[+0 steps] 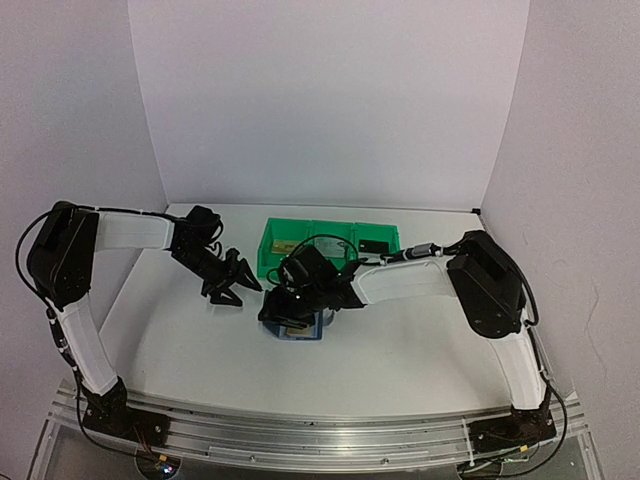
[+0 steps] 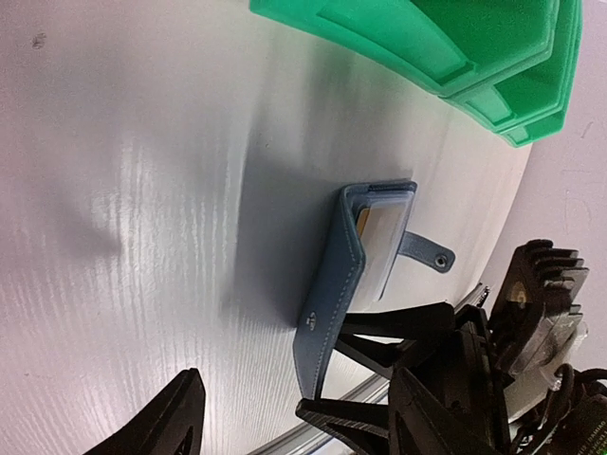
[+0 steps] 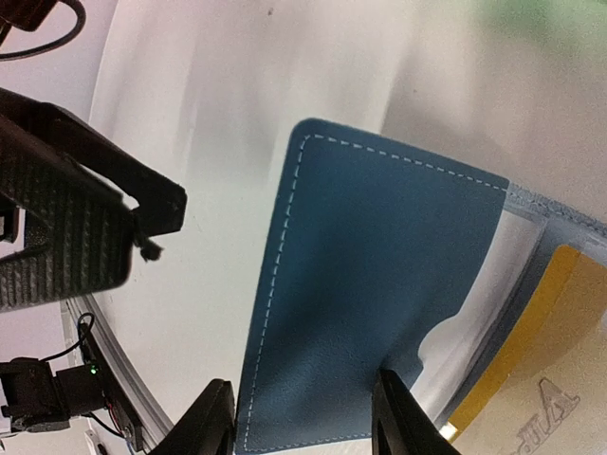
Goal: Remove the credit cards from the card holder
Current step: Open the card holder at the center of the board.
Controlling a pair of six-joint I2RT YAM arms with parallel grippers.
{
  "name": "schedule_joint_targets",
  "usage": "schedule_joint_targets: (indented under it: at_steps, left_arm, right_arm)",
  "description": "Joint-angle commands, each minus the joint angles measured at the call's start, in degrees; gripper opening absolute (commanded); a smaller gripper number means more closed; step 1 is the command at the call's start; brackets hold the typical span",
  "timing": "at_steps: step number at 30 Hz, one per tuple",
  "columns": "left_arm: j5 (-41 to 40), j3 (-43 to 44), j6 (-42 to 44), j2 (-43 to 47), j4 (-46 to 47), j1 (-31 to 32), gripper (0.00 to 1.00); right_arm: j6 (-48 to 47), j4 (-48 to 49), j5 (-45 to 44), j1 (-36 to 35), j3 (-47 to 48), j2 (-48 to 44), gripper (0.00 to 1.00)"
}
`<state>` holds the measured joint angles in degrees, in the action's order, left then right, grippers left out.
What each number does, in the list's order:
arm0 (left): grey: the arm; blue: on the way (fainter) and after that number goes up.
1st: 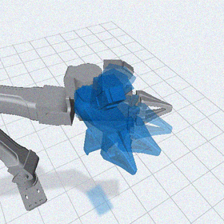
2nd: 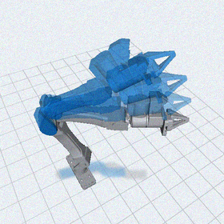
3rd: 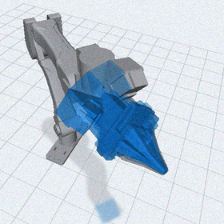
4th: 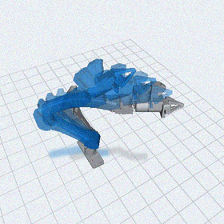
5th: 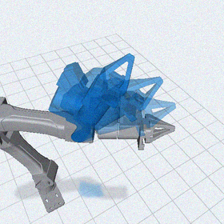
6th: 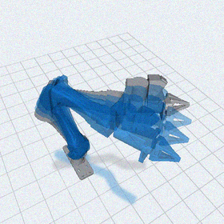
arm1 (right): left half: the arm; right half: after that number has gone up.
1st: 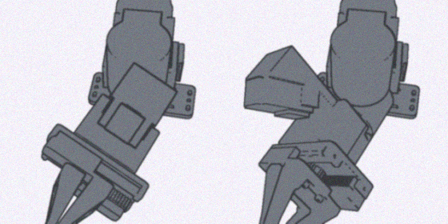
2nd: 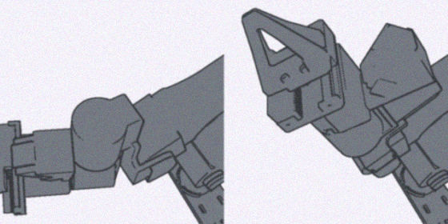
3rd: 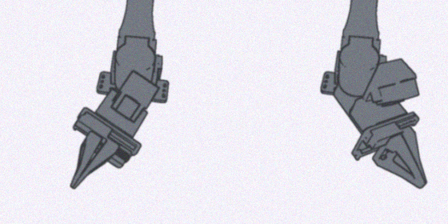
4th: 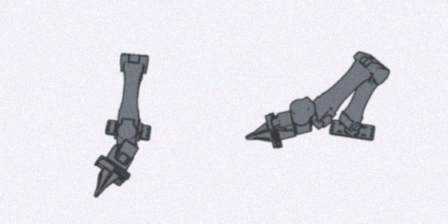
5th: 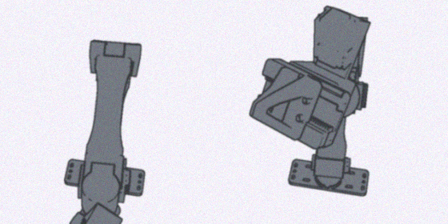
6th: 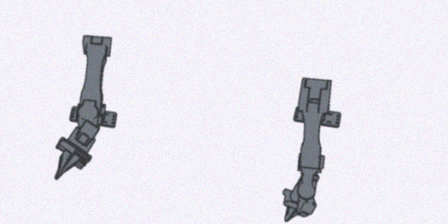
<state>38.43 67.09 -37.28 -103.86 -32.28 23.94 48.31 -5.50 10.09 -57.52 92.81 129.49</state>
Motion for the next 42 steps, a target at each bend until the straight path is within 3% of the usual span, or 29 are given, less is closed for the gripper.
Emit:
schedule_joint_targets:
  at_steps: [1,5,11,19,30,36,42]
  left_arm:
    - [-2.78,2.74,4.47,3.93,-4.76,-1.15,0.62]
    - [-2.86,6.64,6.5,4.6,-5.09,-0.92,0.55]
    - [-3.0,13.92,9.04,5.98,-8.46,-0.56,0.53]
    - [1.6,9.92,3.43,5.54,-1.67,5.19,0.5]
    - [0.72,10.57,-0.63,0.85,3.52,5.28,0.46]
    - [0.76,10.56,-1.4,1.05,5.01,5.54,0.45]
    - [2.16,6.98,-7.36,-2.39,10.61,7.77,0.44]
  right_arm:
    - [-2.18,0.78,-1.17,-1.17,2.91,1.63,0.45]
    - [-1.66,0.65,-0.54,-1.19,2.09,2.84,0.45]
    - [-3.65,-2.62,-3.85,-1.23,2.79,0.2,0.44]
    - [-3.41,-3.1,1.82,-0.85,9.71,-2.46,0.5]
    - [-0.43,-4.56,0.27,-0.49,-2.18,-13.24,0.54]
    - [2.74,-7.95,-5.25,3.47,-14.45,-22.82,0.47]
    - [4.11,-7.92,-8.25,5.83,-11.74,-18.78,0.35]
